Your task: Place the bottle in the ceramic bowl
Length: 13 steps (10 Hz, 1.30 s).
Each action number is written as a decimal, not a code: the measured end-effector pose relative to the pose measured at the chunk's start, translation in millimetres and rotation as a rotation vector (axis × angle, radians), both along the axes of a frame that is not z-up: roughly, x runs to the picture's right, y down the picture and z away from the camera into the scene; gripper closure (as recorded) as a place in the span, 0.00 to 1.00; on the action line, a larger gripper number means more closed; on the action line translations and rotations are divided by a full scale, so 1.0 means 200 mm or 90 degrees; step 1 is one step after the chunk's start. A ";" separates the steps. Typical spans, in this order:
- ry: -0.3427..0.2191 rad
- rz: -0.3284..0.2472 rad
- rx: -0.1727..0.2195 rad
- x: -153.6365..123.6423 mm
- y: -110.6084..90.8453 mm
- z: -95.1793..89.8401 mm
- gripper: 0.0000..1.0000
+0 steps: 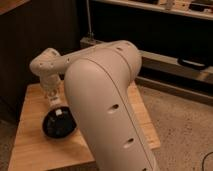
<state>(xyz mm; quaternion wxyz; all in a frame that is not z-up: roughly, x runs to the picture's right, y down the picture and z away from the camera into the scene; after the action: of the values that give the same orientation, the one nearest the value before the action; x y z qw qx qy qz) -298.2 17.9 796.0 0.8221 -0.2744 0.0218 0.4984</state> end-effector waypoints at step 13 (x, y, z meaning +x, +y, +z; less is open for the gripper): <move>-0.050 -0.050 -0.034 0.23 0.29 0.04 0.20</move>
<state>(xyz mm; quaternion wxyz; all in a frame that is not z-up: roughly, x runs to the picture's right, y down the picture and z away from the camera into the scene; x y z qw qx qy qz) -252.9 76.6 804.9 0.8336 -0.3143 0.0135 0.4541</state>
